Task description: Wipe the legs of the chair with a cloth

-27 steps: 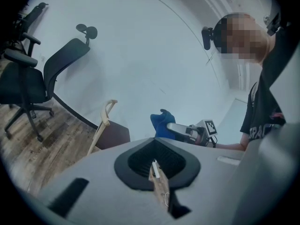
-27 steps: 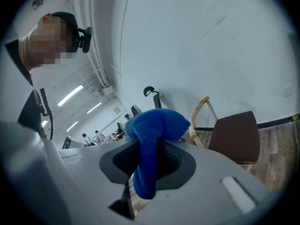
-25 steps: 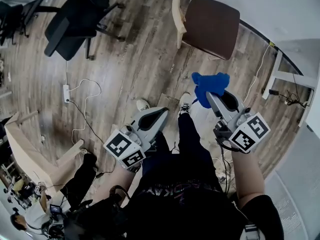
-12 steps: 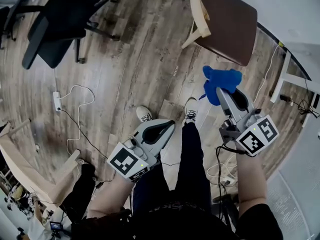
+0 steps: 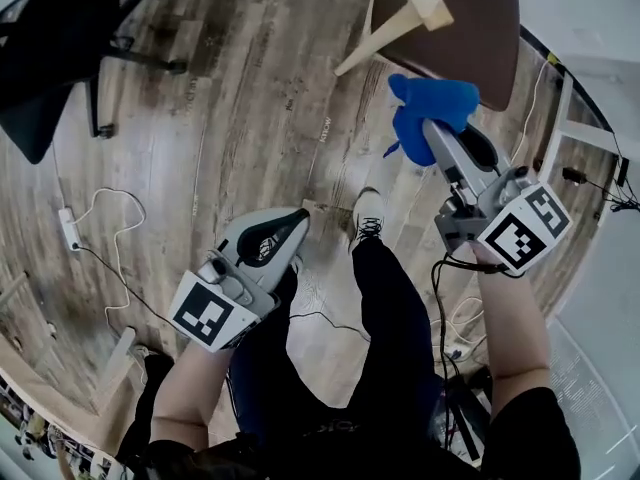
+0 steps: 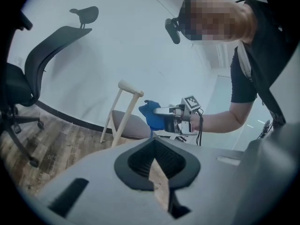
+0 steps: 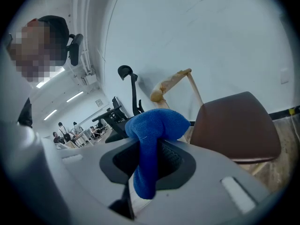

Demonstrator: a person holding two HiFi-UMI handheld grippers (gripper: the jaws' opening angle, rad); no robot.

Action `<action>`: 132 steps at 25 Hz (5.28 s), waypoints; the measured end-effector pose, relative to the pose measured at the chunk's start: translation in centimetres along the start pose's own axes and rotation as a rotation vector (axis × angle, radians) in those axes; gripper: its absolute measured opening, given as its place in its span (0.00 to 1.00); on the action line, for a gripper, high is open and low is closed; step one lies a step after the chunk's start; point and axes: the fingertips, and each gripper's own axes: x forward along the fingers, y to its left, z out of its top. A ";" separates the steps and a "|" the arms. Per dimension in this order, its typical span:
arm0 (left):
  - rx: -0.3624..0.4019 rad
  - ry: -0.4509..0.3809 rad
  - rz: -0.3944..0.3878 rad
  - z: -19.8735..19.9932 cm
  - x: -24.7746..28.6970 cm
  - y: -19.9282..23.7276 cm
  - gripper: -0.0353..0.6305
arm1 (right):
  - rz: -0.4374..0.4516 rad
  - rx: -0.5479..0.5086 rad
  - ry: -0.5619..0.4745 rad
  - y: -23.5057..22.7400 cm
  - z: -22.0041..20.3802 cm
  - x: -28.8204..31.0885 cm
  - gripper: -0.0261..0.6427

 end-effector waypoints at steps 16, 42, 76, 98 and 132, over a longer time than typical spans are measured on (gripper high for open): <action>0.155 -0.143 -0.085 -9.0 6.6 8.5 0.06 | 0.058 -0.109 -0.071 -11.4 -9.1 9.2 0.17; 0.208 -0.123 -0.103 -11.7 11.9 16.9 0.06 | 0.043 -0.124 -0.006 -25.7 -23.7 21.4 0.17; 0.231 -0.102 -0.071 -12.1 10.0 16.9 0.06 | -0.116 -0.186 0.082 -29.3 -30.1 25.0 0.17; 0.124 -0.184 -0.193 -10.8 12.2 14.4 0.06 | -0.074 -0.208 -0.268 -19.7 -13.6 9.8 0.17; 0.135 -0.083 -0.198 -13.2 14.7 13.8 0.06 | -0.607 -0.018 -0.421 -38.0 -16.7 -6.3 0.17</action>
